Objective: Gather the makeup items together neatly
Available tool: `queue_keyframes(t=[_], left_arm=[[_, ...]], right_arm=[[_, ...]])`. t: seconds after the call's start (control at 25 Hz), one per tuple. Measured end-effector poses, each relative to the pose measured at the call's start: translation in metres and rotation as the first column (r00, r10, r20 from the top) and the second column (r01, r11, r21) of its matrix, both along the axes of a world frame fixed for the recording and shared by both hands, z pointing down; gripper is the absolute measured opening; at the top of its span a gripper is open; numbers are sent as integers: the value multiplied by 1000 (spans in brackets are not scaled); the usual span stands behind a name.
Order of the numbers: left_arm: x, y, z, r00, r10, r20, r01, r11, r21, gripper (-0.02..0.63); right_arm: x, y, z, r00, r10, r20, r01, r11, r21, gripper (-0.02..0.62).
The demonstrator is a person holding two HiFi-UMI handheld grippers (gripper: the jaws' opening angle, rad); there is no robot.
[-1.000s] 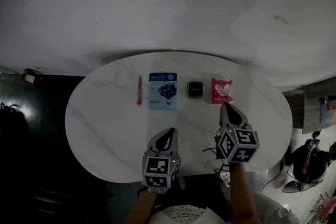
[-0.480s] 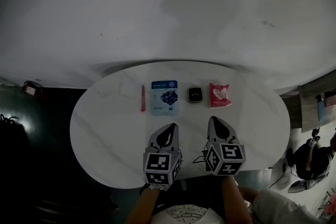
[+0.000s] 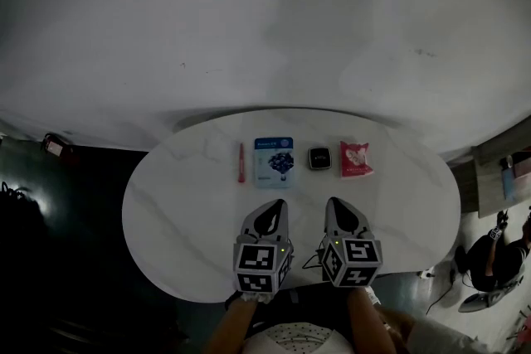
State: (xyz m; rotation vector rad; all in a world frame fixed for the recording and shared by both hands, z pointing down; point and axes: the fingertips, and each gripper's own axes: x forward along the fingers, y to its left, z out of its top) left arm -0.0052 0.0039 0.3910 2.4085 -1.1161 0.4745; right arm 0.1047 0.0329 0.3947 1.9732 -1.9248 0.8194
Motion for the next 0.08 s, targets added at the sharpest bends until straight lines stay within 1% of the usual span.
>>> queue_keyframes(t=[0.08], left_arm=[[-7, 3, 0, 1000, 2, 10, -2, 1000, 3, 20]], right_arm=[[-7, 2, 0, 1000, 2, 7, -2, 1000, 16, 8]])
